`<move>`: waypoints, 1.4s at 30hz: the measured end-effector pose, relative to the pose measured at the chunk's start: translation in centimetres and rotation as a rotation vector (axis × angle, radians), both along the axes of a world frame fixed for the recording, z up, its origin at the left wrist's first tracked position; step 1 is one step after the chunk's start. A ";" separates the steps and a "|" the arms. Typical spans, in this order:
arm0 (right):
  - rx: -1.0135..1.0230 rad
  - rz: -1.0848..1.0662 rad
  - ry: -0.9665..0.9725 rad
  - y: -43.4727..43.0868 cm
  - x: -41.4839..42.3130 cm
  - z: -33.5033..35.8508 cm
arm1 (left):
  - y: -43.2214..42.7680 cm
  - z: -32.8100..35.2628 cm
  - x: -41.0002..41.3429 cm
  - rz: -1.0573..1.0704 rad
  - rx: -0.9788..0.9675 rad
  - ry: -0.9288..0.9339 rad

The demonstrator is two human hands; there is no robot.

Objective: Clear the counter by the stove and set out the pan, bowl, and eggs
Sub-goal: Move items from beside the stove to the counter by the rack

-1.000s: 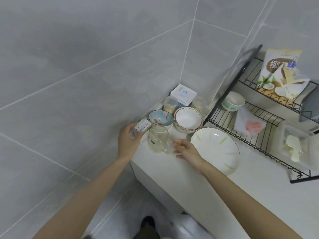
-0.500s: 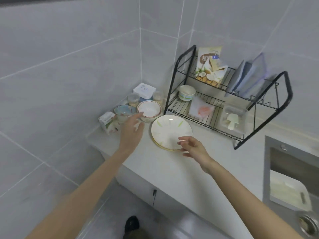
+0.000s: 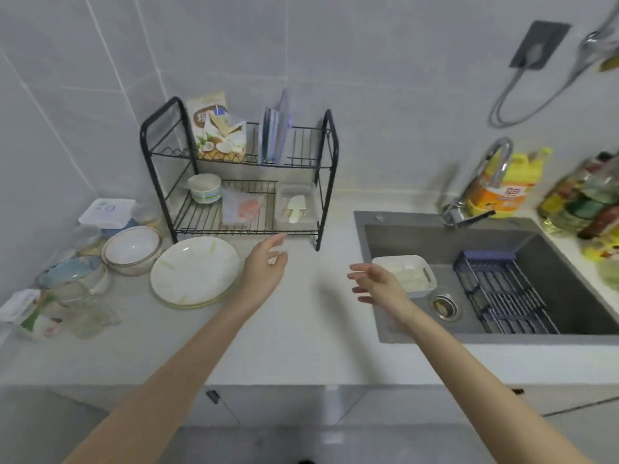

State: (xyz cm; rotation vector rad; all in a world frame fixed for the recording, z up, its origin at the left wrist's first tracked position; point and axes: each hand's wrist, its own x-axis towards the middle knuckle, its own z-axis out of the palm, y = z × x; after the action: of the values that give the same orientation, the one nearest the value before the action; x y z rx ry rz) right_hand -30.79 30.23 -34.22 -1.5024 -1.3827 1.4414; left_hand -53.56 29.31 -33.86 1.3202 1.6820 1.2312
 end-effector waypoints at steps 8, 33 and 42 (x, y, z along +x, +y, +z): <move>0.017 -0.359 0.033 -6.4 6.9 1.3 | 1.3 1.0 8.0 -0.395 0.026 0.021; 0.156 -1.417 0.040 -38.2 40.3 4.1 | -16.6 4.7 57.5 -1.507 0.080 0.091; 0.150 -1.651 -0.037 -52.4 54.3 5.7 | -30.7 6.0 77.4 -1.748 0.044 0.051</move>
State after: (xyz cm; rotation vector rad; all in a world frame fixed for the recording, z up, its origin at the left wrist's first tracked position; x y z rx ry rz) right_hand 23.47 -22.13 -28.56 -1.7276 0.0509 0.2128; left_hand 23.88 -1.39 -27.82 1.9745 0.0562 0.1172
